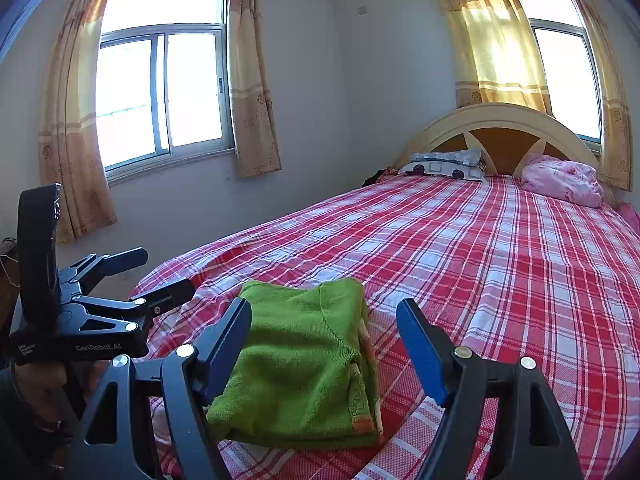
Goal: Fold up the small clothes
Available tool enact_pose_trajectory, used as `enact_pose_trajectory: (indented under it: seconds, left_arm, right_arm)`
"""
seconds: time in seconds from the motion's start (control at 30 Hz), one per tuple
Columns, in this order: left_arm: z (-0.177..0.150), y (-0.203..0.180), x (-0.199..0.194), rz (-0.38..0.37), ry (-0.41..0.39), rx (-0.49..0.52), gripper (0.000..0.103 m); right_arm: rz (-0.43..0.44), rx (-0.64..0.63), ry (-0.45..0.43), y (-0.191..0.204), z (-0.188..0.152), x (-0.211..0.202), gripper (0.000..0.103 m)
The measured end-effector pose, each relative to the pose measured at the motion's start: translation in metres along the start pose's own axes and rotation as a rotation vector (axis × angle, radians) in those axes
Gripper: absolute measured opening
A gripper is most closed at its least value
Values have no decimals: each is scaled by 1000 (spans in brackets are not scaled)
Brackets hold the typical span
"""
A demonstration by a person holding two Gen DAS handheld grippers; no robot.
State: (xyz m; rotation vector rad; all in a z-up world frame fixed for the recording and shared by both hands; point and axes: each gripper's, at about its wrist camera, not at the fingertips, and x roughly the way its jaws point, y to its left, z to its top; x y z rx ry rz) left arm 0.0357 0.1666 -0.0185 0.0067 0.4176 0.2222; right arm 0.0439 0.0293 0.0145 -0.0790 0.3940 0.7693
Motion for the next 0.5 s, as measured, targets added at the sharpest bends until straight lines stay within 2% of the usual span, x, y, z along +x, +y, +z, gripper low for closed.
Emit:
enact_pose_trajectory:
  seconds: [0.5]
  left_arm:
    - [-2,-1,0,19,-21,17,103]
  right_arm:
    - [8,-8,12,5,-3,3,76]
